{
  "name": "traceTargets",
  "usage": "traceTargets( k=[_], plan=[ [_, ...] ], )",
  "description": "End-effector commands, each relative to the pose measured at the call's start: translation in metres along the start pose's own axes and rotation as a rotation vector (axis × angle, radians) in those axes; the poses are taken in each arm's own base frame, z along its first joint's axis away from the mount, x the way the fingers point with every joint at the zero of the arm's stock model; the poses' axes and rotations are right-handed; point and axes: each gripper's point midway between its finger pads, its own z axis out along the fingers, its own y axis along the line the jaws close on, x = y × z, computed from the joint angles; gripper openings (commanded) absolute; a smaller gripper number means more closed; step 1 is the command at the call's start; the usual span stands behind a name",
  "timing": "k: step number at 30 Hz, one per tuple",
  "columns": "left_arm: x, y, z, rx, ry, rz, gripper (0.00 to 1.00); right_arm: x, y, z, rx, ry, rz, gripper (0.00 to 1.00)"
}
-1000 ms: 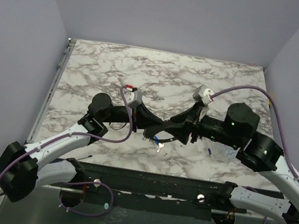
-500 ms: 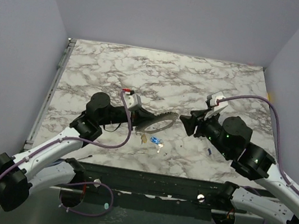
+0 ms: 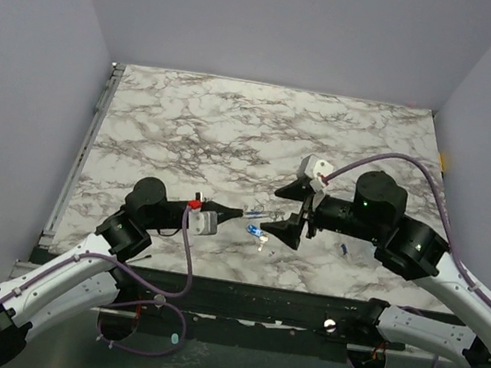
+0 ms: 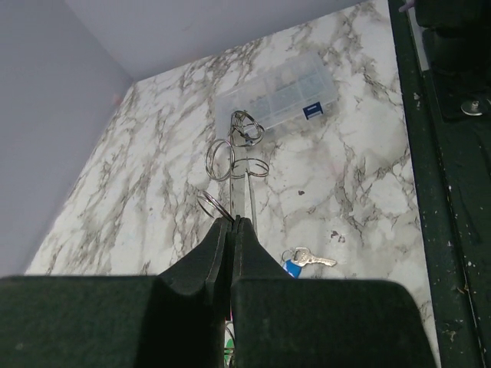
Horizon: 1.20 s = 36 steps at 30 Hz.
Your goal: Put the keys on the keyring
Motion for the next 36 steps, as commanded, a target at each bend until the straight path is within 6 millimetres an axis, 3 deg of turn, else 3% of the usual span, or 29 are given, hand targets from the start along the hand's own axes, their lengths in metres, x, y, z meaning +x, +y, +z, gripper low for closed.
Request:
traceTargets(
  k=[1,6,13,19,24,32,36],
  plan=[
    [-0.019,-0.013,-0.002,0.081,-0.084,0.15,0.0,0.034,0.028,0.003,-0.204,0.149,-0.07,0.81],
    [-0.022,-0.021,-0.002,0.126,-0.112,0.165,0.0,0.056,0.032,0.015,-0.254,0.215,-0.061,0.8],
    [-0.031,-0.027,-0.003,0.164,-0.152,0.179,0.0,0.059,0.017,0.036,-0.202,0.178,-0.098,0.74],
    [-0.039,-0.027,-0.006,0.154,-0.181,0.195,0.0,0.081,0.017,0.052,-0.234,0.252,-0.084,0.56],
    [-0.042,-0.028,-0.006,0.158,-0.195,0.198,0.0,0.092,0.019,0.059,-0.258,0.276,-0.067,0.48],
    [-0.049,-0.029,-0.008,0.156,-0.22,0.203,0.0,0.093,0.017,0.064,-0.251,0.26,-0.073,0.34],
    [-0.049,-0.029,-0.008,0.16,-0.222,0.198,0.0,0.088,0.019,0.066,-0.262,0.234,-0.072,0.21]
  ],
)
